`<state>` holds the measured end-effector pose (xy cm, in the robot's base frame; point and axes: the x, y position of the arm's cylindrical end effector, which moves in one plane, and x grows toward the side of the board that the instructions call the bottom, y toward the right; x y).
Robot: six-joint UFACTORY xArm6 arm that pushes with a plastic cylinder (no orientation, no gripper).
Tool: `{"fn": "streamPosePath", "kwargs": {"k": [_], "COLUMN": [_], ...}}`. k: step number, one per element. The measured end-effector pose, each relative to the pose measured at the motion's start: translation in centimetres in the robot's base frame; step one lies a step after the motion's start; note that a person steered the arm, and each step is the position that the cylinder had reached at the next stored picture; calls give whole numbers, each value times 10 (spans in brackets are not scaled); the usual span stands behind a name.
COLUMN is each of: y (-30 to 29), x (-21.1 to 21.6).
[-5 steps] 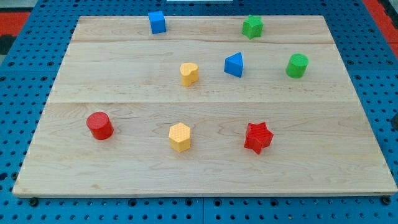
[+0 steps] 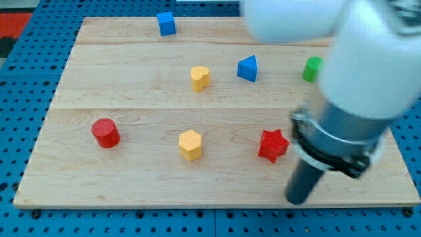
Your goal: Push the yellow hexagon to the top left of the board
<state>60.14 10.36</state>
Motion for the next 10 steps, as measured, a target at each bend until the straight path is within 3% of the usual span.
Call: {"fn": "streamPosePath", "kwargs": {"k": [1,3,4,5,6,7,9,10], "y": [-16,-11,-54,-131,-187,-167,-98,-49], "x": [-31,-31,-26,-36,-89,-129,-111,-76]}}
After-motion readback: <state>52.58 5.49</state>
